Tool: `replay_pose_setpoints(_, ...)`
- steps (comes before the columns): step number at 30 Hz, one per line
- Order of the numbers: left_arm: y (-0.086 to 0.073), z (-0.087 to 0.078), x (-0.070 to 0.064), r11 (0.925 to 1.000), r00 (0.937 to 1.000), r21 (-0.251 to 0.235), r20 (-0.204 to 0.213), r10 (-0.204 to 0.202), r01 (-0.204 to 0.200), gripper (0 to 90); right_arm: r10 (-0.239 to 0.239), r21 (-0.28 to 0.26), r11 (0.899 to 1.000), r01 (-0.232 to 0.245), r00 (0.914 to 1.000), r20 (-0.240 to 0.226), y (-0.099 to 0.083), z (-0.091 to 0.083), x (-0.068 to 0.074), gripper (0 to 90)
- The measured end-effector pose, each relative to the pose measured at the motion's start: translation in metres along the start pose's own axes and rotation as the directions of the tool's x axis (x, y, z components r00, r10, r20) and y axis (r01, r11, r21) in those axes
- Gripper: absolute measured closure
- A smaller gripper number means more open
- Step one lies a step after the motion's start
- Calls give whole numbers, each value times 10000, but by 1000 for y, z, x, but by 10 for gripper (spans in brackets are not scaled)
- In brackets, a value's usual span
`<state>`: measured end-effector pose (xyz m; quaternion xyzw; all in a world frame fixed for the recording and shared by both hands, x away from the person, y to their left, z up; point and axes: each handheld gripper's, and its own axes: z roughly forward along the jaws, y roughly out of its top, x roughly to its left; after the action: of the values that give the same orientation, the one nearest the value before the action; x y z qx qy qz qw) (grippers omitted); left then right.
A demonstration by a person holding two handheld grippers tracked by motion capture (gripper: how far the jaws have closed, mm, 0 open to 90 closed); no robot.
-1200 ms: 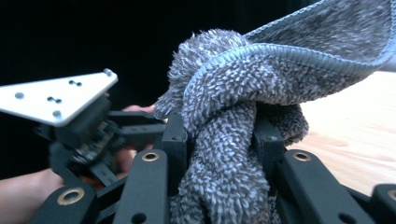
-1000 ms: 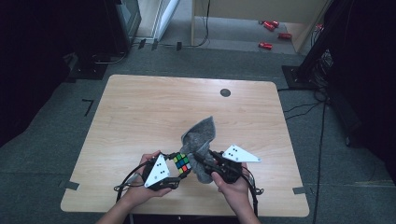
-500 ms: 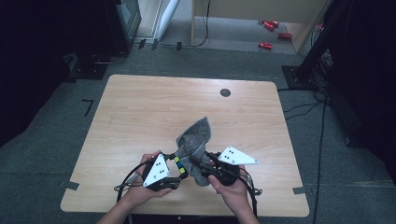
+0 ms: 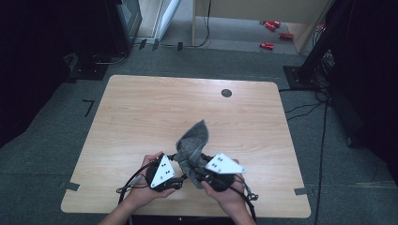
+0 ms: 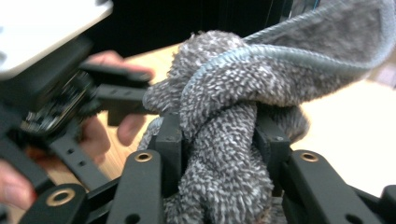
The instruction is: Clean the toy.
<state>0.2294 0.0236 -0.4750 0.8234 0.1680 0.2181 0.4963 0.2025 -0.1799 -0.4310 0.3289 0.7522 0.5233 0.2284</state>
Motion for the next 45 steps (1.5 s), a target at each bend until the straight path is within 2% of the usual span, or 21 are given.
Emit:
replay_pose_setpoints(1, 0, 0, 0, 10000, 10000, 36, -61, 18, -18, 345, -805, 112, 9967, 802, 9963, 288, 0, 3, 11, 616)
replay_pose_setpoints(3, 1, -1, 0, 10000, 10000, 71, -67, -53, 54, 345, -1498, 278, 9885, 1489, 9881, 354, 0, 6, 21, 618)
replay_pose_setpoints(5, 1, -2, 2, 9998, 9999, 137, -107, -129, 130, 346, -1434, 252, 9895, 1424, 9885, 473, 0, 6, 17, 619)
replay_pose_setpoints(8, 1, -2, 2, 9997, 9997, 156, -150, -181, 184, 346, -602, 107, 9982, 593, 9908, 1211, -2, 0, -3, 625)
replay_pose_setpoints(10, 1, -1, 2, 9997, 9997, 123, -104, -214, 215, 346, -347, 60, 9994, 342, 9898, 1379, -2, -4, -9, 627)
replay_pose_setpoints(11, 1, -1, 2, 9997, 9997, 89, -94, -226, 226, 346, -428, 58, 9991, 424, 9894, 1387, -1, -4, -7, 627)
replay_pose_setpoints(14, 2, -3, 3, 9996, 9996, -43, -7, -293, 293, 346, -1178, 2, 9930, 1181, 9906, 696, 2, -1, 11, 620)
replay_pose_setpoints(16, 2, -5, 4, 9998, 9998, -118, -46, -171, 171, 346, -1968, 181, 9804, 1960, 9778, 724, 2, 4, 26, 618)
replay_pose_setpoints(17, 2, -6, 4, 9997, 9999, -170, -25, -149, 149, 346, -2039, 212, 9790, 2029, 9758, 784, 3, 4, 27, 618)
replay_pose_setpoints(19, 2, -7, 5, 9994, 9998, -304, -53, -173, 171, 346, -1610, 45, 9869, 1612, 9835, 820, 4, 2, 18, 620)
replay_pose_setpoints(21, 2, -8, 6, 9988, 9998, -445, 1, -216, 216, 345, -641, -212, 9975, 673, 9900, 1258, 5, -6, 0, 621)
replay_pose_setpoints(24, 1, -12, 9, 9935, 9984, -1034, 343, -451, 484, 345, 575, -726, 9963, -459, 9843, 1667, 7, -19, -20, 623)
replay_pose_setpoints(25, 1, -15, 11, 9884, 9973, -1411, 545, -490, 563, 346, 835, -847, 9939, -706, 9836, 1599, 8, -21, -23, 623)
replay_pose_setpoints(27, 1, -18, 12, 9813, 9964, -1812, 653, -532, 643, 345, 1461, -1022, 9852, -1377, 9860, 797, 7, -22, -28, 624)
replay_pose_setpoints(30, 1, -23, 16, 9721, 9944, -2181, 784, -704, 860, 345, 1654, -846, 9834, -1606, 9848, 531, 1, -15, -27, 634)
replay_pose_setpoints(34, 0, -28, 23, 9568, 9880, -2536, 963, -1210, 1419, 345, 1725, -201, 9850, -1714, 9810, 884, -7, -7, -33, 635)
replay_pose_setpoints(37, -1, -26, 24, 9616, 9900, -2415, 833, -1136, 1307, 345, 2147, -545, 9758, -2117, 9750, 569, -4, -13, -36, 633)
replay_pose_setpoints(38, -1, -25, 22, 9654, 9913, -2320, 836, -1021, 1190, 345, 2148, -752, 9745, -2116, 9760, 372, -1, -16, -35, 632)
replay_pose_setpoints(40, -1, -24, 20, 9665, 9904, -2287, 990, -961, 1166, 345, 2018, -1274, 9709, -2029, 9792, -218, 6, -21, -29, 632)
replay_pose_setpoints(42, 1, -26, 21, 9603, 9872, -2421, 1103, -1150, 1389, 345, 1753, -1305, 9758, -1757, 9844, -143, 10, -21, -23, 634)
replay_pose_setpoints(45, 0, -29, 26, 9469, 9780, -2588, 1331, -1605, 1906, 345, 2076, -770, 9756, -2056, 9780, 193, 1, -14, -31, 637)
